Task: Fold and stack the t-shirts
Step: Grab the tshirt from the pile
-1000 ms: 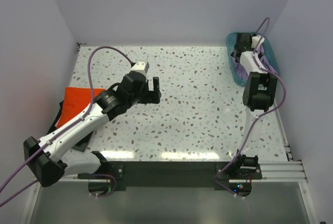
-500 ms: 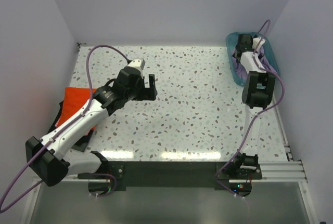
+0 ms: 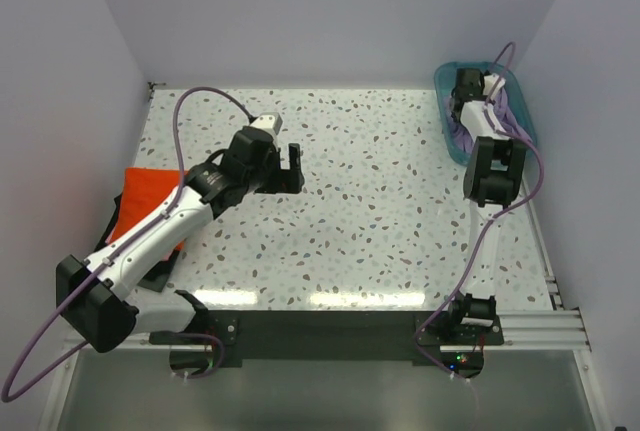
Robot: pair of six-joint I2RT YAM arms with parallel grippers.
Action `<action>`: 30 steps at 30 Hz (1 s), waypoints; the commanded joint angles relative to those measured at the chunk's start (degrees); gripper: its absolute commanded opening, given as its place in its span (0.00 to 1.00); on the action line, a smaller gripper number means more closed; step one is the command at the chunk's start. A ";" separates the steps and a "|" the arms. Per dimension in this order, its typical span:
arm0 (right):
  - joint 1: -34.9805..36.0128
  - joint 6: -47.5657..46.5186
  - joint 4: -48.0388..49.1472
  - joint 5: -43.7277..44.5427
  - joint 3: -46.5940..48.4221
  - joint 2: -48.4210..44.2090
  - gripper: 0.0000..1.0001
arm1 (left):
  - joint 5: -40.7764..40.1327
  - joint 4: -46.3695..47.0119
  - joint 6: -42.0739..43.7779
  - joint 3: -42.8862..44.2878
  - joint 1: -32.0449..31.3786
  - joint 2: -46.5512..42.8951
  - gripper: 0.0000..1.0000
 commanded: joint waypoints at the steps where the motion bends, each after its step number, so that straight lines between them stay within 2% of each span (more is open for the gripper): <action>1: -0.50 0.10 0.65 -0.72 2.32 0.40 0.33 | 1.26 2.56 1.76 0.36 0.50 0.87 1.00; 3: -0.59 -0.16 1.00 -1.25 2.67 -0.04 0.21 | 1.62 2.91 1.76 0.62 0.59 1.23 1.00; 4: -0.59 -0.25 1.00 -1.42 3.02 -0.66 0.08 | 1.79 3.17 1.76 0.71 0.59 1.66 1.00; 6: -0.59 -0.34 1.18 -1.69 3.20 -1.62 0.00 | 2.32 3.43 1.76 0.97 0.59 1.93 1.00; 9: -0.50 -0.34 4.24 -0.81 -0.04 -5.75 0.00 | 3.11 4.31 1.94 0.97 0.59 1.93 1.00; 13: -0.15 -0.60 13.98 0.51 -11.18 -13.39 0.00 | 4.25 5.81 2.64 0.62 0.68 1.41 1.00; 19: 0.81 -2.62 23.30 3.93 -21.12 -21.92 0.00 | 5.75 7.13 3.34 0.44 0.68 0.88 1.00; 25: 1.52 -4.20 28.15 5.87 -26.32 -28.60 0.00 | 6.89 7.83 3.43 0.01 0.59 -0.09 1.00; 30: 2.40 -6.05 28.25 6.40 -26.77 -32.56 0.00 | 7.42 8.97 3.35 -1.14 0.59 -1.75 1.00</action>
